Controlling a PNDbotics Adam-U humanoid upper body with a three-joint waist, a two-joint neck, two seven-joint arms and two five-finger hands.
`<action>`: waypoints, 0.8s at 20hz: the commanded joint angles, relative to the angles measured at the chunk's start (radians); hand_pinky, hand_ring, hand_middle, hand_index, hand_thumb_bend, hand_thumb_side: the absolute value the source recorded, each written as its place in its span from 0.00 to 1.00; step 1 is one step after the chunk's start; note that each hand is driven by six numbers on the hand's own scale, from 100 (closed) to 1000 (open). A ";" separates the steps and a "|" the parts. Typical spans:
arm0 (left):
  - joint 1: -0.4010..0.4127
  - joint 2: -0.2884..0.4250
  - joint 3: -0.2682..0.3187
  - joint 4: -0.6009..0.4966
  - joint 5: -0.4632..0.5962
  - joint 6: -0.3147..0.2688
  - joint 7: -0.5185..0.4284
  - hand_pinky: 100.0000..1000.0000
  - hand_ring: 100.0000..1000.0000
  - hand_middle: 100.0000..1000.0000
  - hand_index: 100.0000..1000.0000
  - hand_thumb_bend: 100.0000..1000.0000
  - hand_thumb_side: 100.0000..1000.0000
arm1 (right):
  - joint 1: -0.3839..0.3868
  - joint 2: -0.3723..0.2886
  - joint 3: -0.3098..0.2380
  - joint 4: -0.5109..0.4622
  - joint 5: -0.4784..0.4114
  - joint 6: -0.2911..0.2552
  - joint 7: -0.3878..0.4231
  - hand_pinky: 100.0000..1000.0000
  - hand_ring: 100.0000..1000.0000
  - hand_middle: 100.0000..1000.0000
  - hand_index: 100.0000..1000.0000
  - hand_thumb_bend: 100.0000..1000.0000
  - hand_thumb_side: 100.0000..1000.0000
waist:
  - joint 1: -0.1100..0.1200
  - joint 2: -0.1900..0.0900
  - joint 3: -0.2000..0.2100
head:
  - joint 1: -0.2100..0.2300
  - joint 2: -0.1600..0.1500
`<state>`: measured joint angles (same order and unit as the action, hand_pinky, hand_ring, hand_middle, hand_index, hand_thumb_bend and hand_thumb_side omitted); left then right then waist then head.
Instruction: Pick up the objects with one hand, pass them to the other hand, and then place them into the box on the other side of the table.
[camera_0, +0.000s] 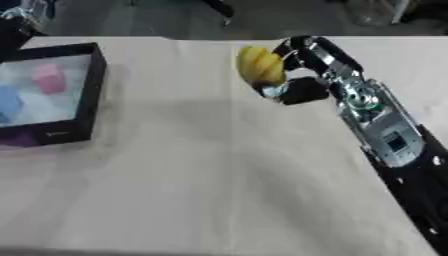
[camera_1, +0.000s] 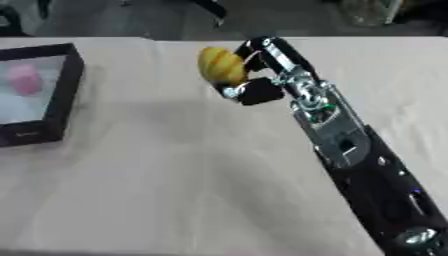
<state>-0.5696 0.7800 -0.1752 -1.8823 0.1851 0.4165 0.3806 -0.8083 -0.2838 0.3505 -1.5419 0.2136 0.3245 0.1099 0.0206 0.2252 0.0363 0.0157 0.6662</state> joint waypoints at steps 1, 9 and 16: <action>-0.028 0.067 -0.013 -0.037 -0.011 0.029 -0.059 0.67 0.66 0.62 0.78 0.39 0.49 | -0.012 0.012 0.012 -0.030 -0.002 -0.008 -0.003 0.75 0.57 0.54 0.52 0.35 0.00 | 0.017 -0.018 0.001 | 0.007 0.002; -0.067 0.139 -0.072 -0.067 -0.008 0.104 -0.208 0.70 0.67 0.62 0.78 0.40 0.53 | 0.000 0.055 0.066 -0.049 -0.036 -0.034 -0.016 0.76 0.58 0.54 0.52 0.36 0.00 | 0.024 -0.017 0.003 | 0.025 0.005; -0.106 0.176 -0.125 -0.114 -0.007 0.169 -0.330 0.71 0.68 0.64 0.79 0.42 0.54 | 0.004 0.078 0.112 -0.058 -0.042 -0.055 0.002 0.76 0.57 0.54 0.52 0.36 0.00 | 0.030 -0.016 0.009 | 0.031 0.005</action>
<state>-0.6568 0.9156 -0.3023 -1.9761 0.1831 0.5776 0.0711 -0.7908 -0.2101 0.4596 -1.5747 0.1781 0.2754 0.1116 0.0358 0.2252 0.0437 0.0437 0.6680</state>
